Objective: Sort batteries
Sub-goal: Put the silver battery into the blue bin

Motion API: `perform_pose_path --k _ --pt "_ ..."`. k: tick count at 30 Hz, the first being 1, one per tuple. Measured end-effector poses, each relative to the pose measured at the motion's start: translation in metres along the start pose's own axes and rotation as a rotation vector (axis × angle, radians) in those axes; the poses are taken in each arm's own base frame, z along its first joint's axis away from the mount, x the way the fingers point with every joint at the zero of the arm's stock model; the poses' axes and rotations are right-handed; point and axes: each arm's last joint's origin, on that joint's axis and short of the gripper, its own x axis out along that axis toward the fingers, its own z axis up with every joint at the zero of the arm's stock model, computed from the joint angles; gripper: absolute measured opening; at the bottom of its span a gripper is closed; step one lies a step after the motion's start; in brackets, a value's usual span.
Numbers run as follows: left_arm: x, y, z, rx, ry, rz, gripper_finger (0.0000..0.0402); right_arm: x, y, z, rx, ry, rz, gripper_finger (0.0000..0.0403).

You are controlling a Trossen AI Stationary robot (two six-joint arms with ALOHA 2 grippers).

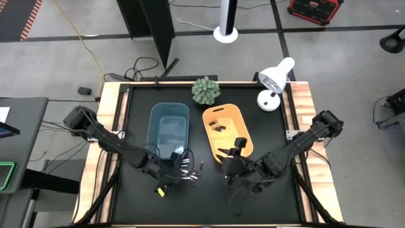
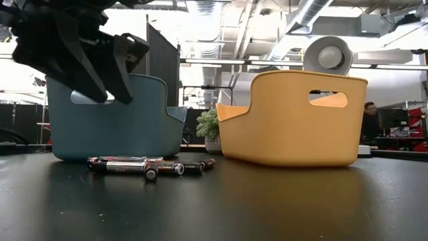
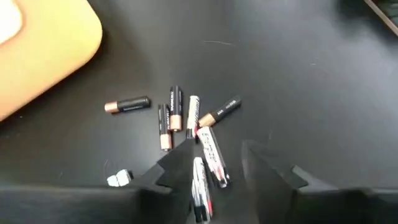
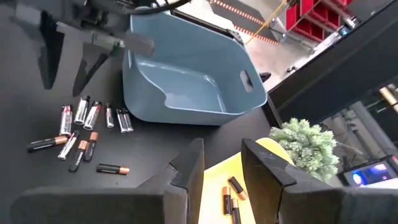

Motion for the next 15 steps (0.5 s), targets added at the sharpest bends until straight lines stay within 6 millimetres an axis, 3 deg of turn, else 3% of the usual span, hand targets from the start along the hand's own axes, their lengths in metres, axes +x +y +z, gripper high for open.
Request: perform_pose_path --k 7,15 --pt "0.02 -0.016 -0.006 -0.071 0.015 -0.02 0.0175 -0.009 0.006 -0.001 -0.012 -0.018 0.015 0.0122" --pt "0.017 -0.02 -0.006 -0.149 0.02 -0.041 0.0164 -0.01 0.005 -0.001 -0.035 -0.028 -0.021 0.0122"
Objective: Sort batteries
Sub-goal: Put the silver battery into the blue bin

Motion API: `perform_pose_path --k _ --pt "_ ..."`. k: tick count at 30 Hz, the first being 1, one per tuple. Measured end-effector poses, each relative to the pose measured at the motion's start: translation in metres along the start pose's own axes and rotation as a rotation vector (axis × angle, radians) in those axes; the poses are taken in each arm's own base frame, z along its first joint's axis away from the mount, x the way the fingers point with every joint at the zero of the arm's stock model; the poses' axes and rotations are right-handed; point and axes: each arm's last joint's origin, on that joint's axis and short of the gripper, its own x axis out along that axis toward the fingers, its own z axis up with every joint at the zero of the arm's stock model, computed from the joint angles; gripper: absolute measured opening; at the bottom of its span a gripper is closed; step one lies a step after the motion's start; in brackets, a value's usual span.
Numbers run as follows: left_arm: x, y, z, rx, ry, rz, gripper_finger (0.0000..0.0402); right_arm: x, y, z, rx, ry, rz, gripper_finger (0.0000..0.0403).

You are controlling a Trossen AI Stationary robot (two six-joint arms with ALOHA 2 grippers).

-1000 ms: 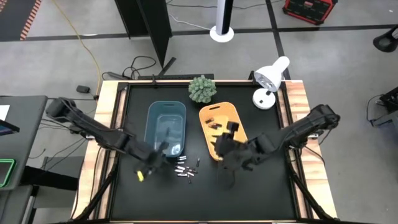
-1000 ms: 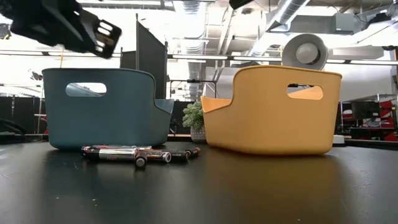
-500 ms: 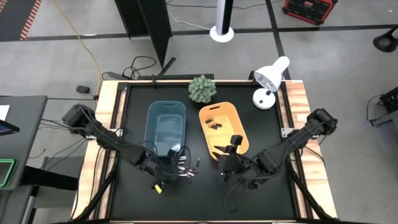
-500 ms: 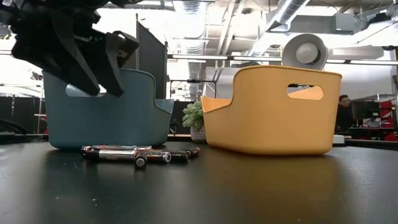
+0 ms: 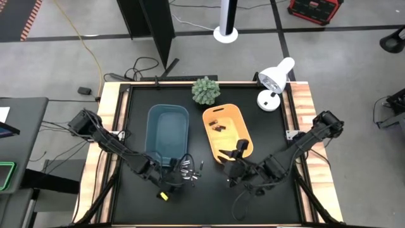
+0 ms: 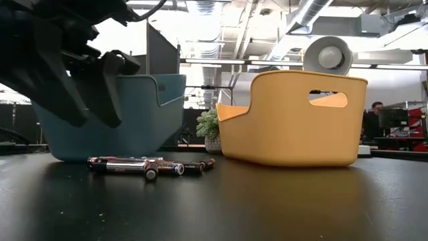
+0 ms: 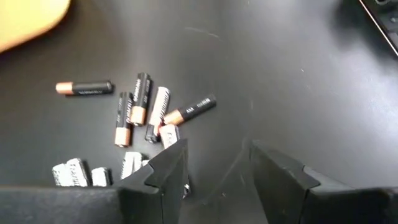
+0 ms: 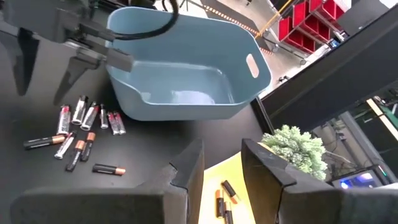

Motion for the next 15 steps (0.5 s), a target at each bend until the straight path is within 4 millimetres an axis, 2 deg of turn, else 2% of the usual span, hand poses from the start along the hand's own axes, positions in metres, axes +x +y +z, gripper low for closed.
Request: perform_pose_path --k 6,11,15 --pt "-0.017 0.004 0.01 0.003 0.029 0.076 0.0163 0.002 -0.001 0.0 -0.007 0.002 -0.004 0.0122" --pt "-0.033 0.008 0.023 0.015 -0.004 0.157 0.0163 0.001 -0.001 0.0 -0.032 0.001 -0.004 0.0122" --pt "-0.041 0.006 0.032 -0.035 -0.048 0.155 0.0163 0.0 0.0 0.0 -0.037 -0.001 0.001 0.0122"
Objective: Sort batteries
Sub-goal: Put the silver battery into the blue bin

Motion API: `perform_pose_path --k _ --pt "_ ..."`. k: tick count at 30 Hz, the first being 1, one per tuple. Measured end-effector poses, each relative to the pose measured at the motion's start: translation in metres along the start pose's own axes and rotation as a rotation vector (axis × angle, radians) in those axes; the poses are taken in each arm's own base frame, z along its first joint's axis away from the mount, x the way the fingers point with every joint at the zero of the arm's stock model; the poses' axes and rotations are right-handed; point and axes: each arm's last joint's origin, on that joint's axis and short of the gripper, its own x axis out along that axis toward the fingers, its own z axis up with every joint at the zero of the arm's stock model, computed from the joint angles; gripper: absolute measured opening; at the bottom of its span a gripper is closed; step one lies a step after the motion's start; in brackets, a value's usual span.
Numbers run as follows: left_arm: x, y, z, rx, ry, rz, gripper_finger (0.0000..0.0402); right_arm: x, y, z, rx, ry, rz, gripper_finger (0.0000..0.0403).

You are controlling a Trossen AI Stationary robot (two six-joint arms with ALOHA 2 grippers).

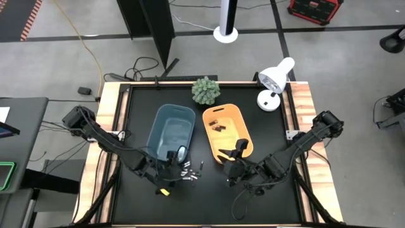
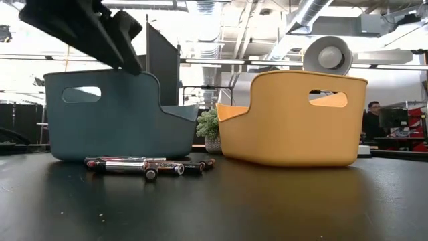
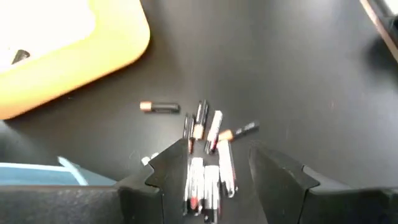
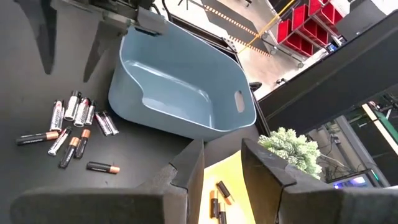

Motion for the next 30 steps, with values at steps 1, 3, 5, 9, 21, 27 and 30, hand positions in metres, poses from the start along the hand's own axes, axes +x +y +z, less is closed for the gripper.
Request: perform_pose_path --k 1,3,5,9,21,27,30 --pt "-0.001 -0.003 0.0 -0.007 -0.001 -0.011 0.0163 -0.002 0.001 0.0 -0.003 -0.002 0.005 0.0122" --pt "-0.001 -0.01 -0.002 -0.012 0.007 -0.041 0.0163 -0.004 0.002 0.0 -0.008 -0.005 0.013 0.0122" --pt "0.001 -0.016 -0.005 -0.016 0.022 -0.066 0.0163 -0.006 0.004 0.0 -0.012 -0.01 0.02 0.0122" --pt "0.008 -0.031 -0.01 -0.03 0.025 -0.083 0.0163 -0.01 0.006 0.0 -0.023 -0.018 0.03 0.0122" --pt "0.056 -0.051 -0.036 -0.081 0.081 -0.008 0.0163 -0.021 0.013 0.001 0.042 -0.054 0.064 0.0122" --pt "0.06 -0.046 -0.036 -0.138 0.056 0.078 0.0163 -0.033 0.021 0.005 0.088 -0.106 0.103 0.0122" --pt "0.059 -0.045 -0.036 -0.126 0.049 0.1 0.0163 -0.038 0.023 0.005 0.092 -0.118 0.117 0.0122"
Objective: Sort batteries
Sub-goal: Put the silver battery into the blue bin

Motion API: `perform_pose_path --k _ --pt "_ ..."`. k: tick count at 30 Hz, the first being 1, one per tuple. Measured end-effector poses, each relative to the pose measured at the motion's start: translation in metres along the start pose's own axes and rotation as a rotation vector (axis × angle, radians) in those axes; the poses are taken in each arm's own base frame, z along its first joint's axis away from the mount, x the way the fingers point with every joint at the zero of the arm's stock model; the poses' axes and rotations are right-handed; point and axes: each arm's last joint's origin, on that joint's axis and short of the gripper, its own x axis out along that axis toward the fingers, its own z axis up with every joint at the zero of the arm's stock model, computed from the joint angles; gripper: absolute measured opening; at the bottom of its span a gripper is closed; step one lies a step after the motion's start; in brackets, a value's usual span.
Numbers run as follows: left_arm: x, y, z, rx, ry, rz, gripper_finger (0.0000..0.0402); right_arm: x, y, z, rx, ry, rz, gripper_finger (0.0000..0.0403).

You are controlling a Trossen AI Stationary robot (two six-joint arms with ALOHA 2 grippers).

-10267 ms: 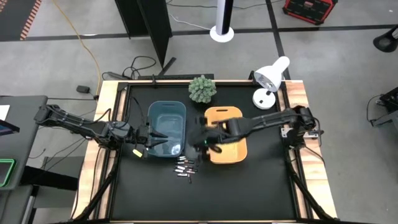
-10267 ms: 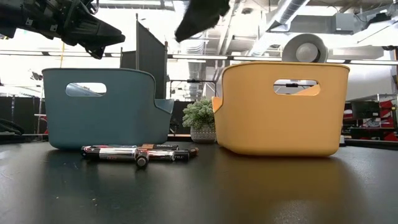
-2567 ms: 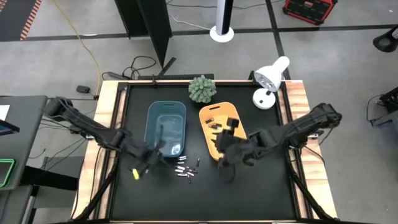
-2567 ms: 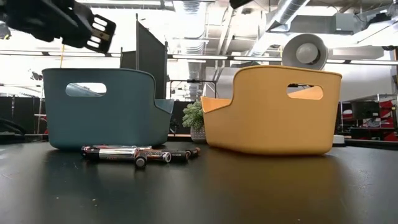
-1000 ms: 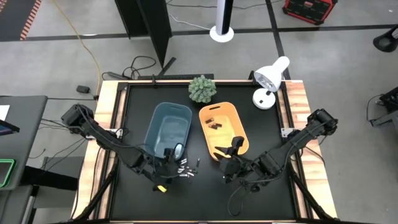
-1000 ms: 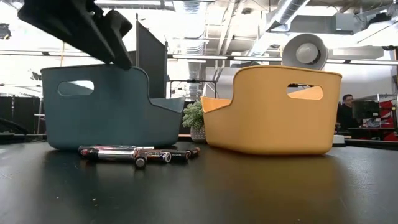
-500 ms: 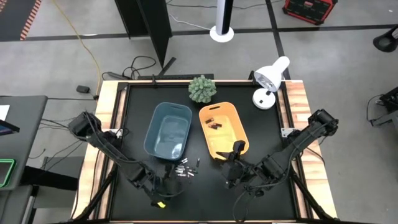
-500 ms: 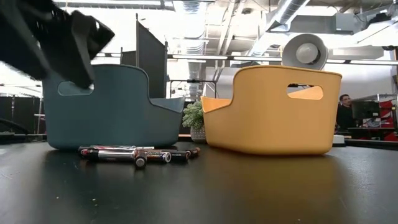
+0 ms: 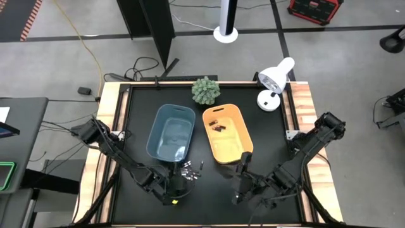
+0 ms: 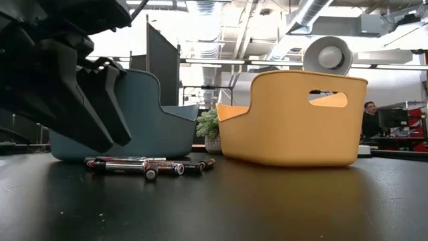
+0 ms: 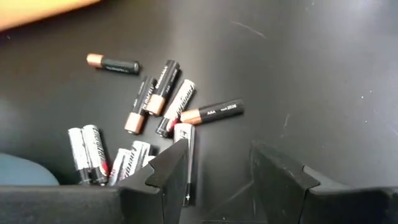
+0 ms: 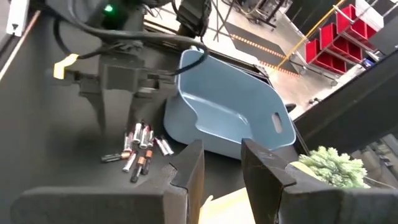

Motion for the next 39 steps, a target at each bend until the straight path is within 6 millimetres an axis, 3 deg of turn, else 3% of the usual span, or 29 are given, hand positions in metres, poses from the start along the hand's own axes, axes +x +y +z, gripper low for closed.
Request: perform_pose_path --k 10,22,39 --pt "0.004 0.008 -0.007 -0.003 0.096 0.022 0.0163 -0.013 0.008 0.0 0.025 -0.027 0.038 0.0122" --pt "0.004 0.006 -0.007 -0.022 0.128 -0.05 0.0163 -0.013 0.008 0.0 0.025 -0.026 0.037 0.0122" --pt "0.016 0.021 -0.002 -0.109 0.153 -0.034 0.0159 -0.012 0.008 0.0 0.03 -0.027 0.036 0.0122"
